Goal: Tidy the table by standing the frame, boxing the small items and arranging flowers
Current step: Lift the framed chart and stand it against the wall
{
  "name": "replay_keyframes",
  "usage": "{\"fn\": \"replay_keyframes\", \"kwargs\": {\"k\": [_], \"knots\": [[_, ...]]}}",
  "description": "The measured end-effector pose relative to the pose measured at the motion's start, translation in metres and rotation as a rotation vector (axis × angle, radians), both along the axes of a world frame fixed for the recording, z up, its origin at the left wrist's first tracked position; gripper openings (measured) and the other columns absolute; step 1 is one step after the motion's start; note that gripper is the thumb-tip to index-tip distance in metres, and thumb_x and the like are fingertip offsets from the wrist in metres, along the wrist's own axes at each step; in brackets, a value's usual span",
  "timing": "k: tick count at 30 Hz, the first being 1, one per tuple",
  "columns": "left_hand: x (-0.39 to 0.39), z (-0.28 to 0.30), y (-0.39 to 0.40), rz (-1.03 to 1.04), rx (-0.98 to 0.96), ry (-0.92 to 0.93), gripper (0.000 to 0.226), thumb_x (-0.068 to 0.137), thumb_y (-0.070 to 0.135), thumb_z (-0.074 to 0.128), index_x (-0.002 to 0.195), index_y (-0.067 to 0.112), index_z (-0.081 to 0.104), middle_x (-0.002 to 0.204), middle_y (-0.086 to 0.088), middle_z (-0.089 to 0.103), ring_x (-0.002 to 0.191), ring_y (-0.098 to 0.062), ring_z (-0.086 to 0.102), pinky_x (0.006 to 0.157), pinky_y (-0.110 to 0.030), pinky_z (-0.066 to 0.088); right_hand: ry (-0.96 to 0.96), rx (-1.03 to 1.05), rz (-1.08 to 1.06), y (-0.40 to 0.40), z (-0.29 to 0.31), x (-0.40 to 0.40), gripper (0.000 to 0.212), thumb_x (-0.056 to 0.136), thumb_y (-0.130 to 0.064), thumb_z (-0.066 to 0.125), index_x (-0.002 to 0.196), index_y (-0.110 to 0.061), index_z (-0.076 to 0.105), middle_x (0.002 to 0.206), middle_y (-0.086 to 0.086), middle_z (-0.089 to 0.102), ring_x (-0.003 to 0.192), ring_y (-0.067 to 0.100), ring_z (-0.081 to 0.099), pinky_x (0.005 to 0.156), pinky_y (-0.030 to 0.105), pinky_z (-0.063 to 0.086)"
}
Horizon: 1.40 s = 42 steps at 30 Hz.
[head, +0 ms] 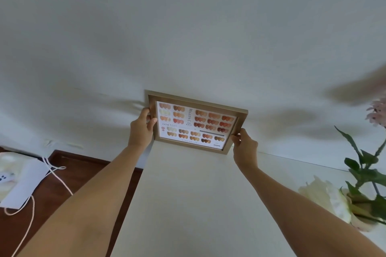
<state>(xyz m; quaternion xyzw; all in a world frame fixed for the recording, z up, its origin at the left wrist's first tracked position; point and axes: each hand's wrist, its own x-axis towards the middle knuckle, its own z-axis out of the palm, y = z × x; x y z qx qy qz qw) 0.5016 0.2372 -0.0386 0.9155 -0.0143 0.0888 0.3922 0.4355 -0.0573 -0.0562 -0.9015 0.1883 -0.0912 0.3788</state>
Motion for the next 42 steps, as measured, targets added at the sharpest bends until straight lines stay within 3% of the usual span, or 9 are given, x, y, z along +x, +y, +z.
{"fn": "replay_keyframes", "kwargs": {"k": [8,13,17,27,35,37,39,40,42], "knots": [[-0.005,-0.002,-0.007,0.056,-0.044,0.021,0.032,0.094,0.015,0.050,0.123,0.003,0.048,0.114,-0.018,0.067,0.105,-0.034,0.064,0.083,-0.036,0.052,0.055,0.014,-0.015,0.006,0.006,0.000,0.014,0.098,-0.013,0.044,0.100,-0.005,0.056,0.091,0.008,0.066,0.076,0.022,0.059,0.053,0.016,0.038],[-0.021,0.005,-0.009,0.144,-0.079,0.114,0.052,0.091,0.015,0.057,0.137,0.006,0.035,0.132,-0.021,0.054,0.124,-0.034,0.051,0.101,-0.043,0.044,0.116,0.017,-0.020,0.013,0.019,-0.013,0.035,0.097,-0.017,0.050,0.128,0.000,0.051,0.119,0.017,0.064,0.108,0.031,0.062,0.081,0.029,0.048],[-0.047,0.017,-0.012,0.198,-0.067,0.139,0.063,0.089,0.016,0.060,0.142,0.007,0.028,0.138,-0.022,0.045,0.128,-0.036,0.045,0.103,-0.042,0.041,0.176,0.038,-0.019,0.017,0.038,-0.032,0.048,0.098,-0.023,0.049,0.139,0.000,0.040,0.134,0.019,0.055,0.128,0.032,0.048,0.103,0.038,0.042],[-0.142,0.049,-0.046,0.201,-0.049,0.097,0.060,0.090,0.017,0.058,0.142,0.007,0.029,0.143,-0.019,0.041,0.132,-0.034,0.040,0.107,-0.042,0.037,0.238,0.133,0.070,0.012,0.075,-0.120,0.048,0.099,-0.024,0.046,0.142,-0.003,0.036,0.140,0.015,0.049,0.134,0.030,0.041,0.106,0.037,0.038],[-0.250,0.035,-0.136,0.152,-0.005,0.180,0.048,0.092,0.019,0.055,0.135,0.004,0.040,0.133,-0.022,0.051,0.121,-0.036,0.051,0.101,-0.045,0.042,0.353,0.075,0.282,-0.052,0.053,-0.246,0.045,0.099,-0.030,0.046,0.138,-0.007,0.045,0.138,0.011,0.052,0.128,0.027,0.046,0.101,0.029,0.038],[-0.279,0.023,-0.166,0.122,0.014,0.219,0.045,0.091,0.018,0.055,0.132,0.003,0.043,0.130,-0.022,0.053,0.117,-0.037,0.053,0.099,-0.044,0.042,0.381,0.099,0.266,-0.082,0.046,-0.279,0.040,0.099,-0.028,0.047,0.132,-0.007,0.051,0.131,0.009,0.055,0.121,0.026,0.051,0.092,0.025,0.040],[-0.306,0.012,-0.198,0.083,0.021,0.268,0.044,0.091,0.018,0.056,0.131,0.002,0.045,0.129,-0.023,0.053,0.115,-0.038,0.053,0.099,-0.044,0.041,0.403,0.087,0.225,-0.117,0.039,-0.311,0.020,0.098,-0.026,0.049,0.097,-0.012,0.063,0.100,0.003,0.060,0.099,0.025,0.055,0.078,0.024,0.039],[-0.319,0.006,-0.215,0.058,0.023,0.290,0.044,0.091,0.018,0.056,0.130,0.002,0.046,0.128,-0.023,0.053,0.115,-0.038,0.053,0.099,-0.044,0.041,0.397,0.072,0.196,-0.136,0.036,-0.326,0.026,0.098,-0.024,0.049,0.073,-0.018,0.053,0.080,-0.001,0.052,0.087,0.024,0.050,0.073,0.027,0.037],[-0.342,-0.003,-0.249,0.000,0.035,0.330,0.043,0.090,0.018,0.056,0.129,0.002,0.046,0.129,-0.023,0.053,0.115,-0.037,0.054,0.099,-0.042,0.041,0.425,0.021,0.157,-0.171,0.036,-0.353,0.038,0.097,-0.019,0.047,0.060,-0.019,0.040,0.073,0.002,0.046,0.081,0.023,0.047,0.072,0.031,0.040]]}}
